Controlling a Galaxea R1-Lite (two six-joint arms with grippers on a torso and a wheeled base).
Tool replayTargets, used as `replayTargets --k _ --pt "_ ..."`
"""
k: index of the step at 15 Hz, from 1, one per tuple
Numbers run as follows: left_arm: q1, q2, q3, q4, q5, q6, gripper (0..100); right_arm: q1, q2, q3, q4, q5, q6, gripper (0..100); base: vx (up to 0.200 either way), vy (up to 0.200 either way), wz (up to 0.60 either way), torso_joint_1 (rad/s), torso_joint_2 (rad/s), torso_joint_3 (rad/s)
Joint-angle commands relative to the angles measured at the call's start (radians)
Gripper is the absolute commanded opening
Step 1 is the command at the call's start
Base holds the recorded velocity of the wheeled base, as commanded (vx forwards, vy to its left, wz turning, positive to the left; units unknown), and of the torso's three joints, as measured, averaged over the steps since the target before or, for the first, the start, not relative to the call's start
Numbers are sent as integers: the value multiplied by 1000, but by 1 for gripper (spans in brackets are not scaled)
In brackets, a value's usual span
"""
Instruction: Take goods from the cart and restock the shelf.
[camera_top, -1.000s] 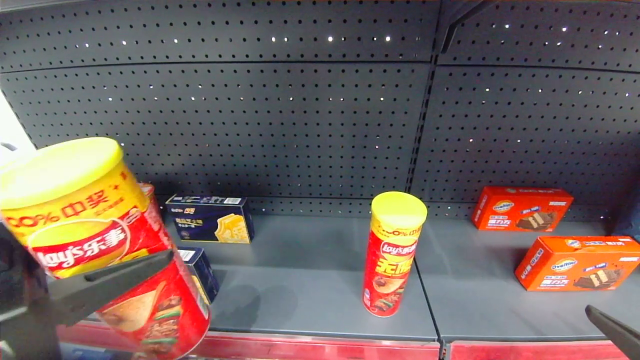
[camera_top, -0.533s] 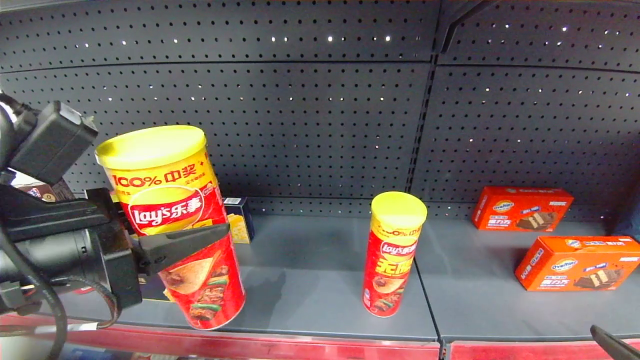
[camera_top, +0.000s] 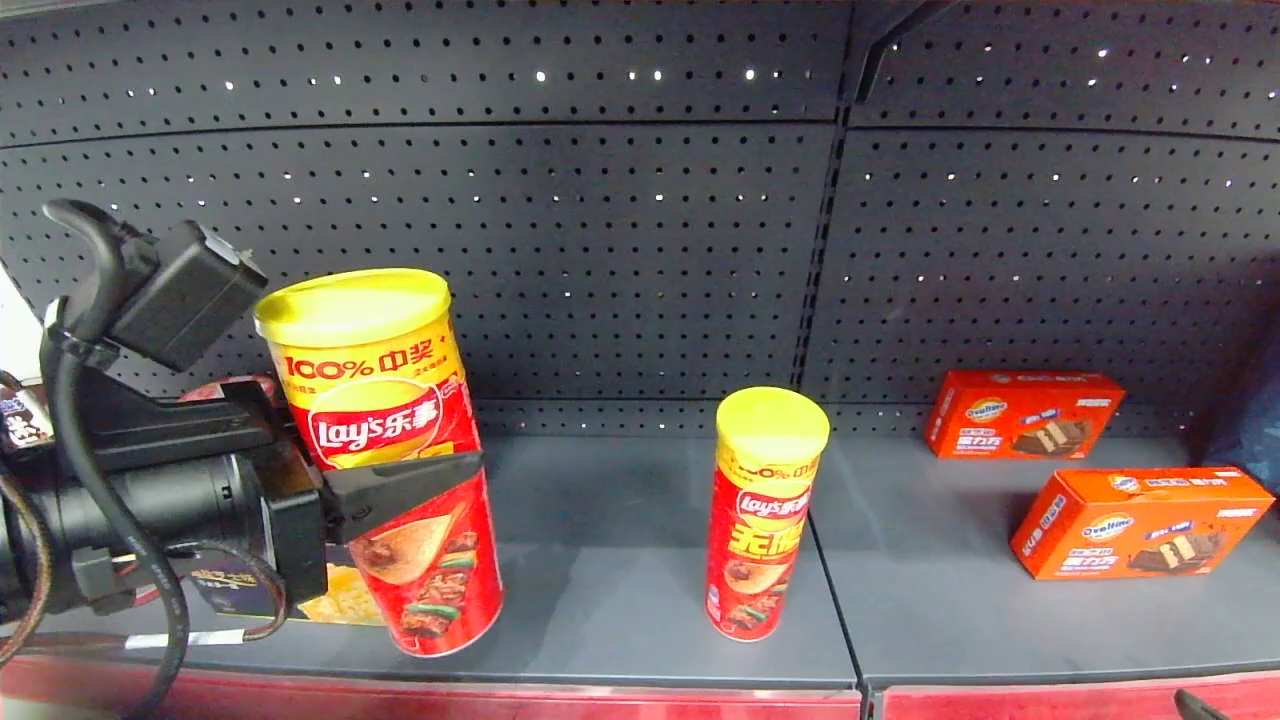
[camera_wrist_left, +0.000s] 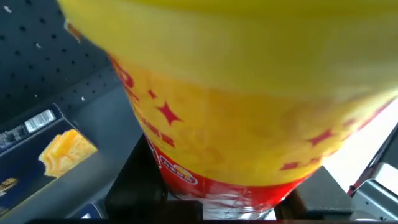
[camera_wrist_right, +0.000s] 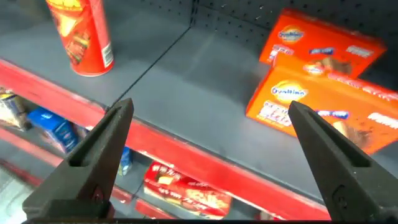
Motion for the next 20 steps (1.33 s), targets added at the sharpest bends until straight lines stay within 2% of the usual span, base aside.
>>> replayTargets --k 1,2,5,9,11,14,18,20 --pt "-1 -2 0 -1 -1 0 0 -1 -9 35 -10 42 -10 100 0 0 0 0 0 0" --pt "-1 -1 0 -2 -1 0 0 -21 -28 49 -15 80 -30 100 0 0 0 0 0 0" --pt "-1 29 -11 -2 -4 0 0 -112 -37 37 -15 83 10 100 0 0 0 0 0 0" --pt "-1 139 -89 -16 -3 -2 0 -149 -55 58 -1 80 19 100 0 0 0 0 0 0" --pt "-1 196 -98 -73 -8 0 0 -187 -66 54 22 80 17 100 0 0 0 0 0 0" --pt "-21 305 -83 -259 -34 -5 0 -215 -116 51 76 77 17 100 0 0 0 0 0 0" --pt "-26 412 -110 -288 -43 -3 0 -221 -209 35 197 39 14 100 0 0 0 0 0 0" --pt "-26 464 -147 -312 -89 -3 0 -221 -248 35 234 30 14 100 0 0 0 0 0 0"
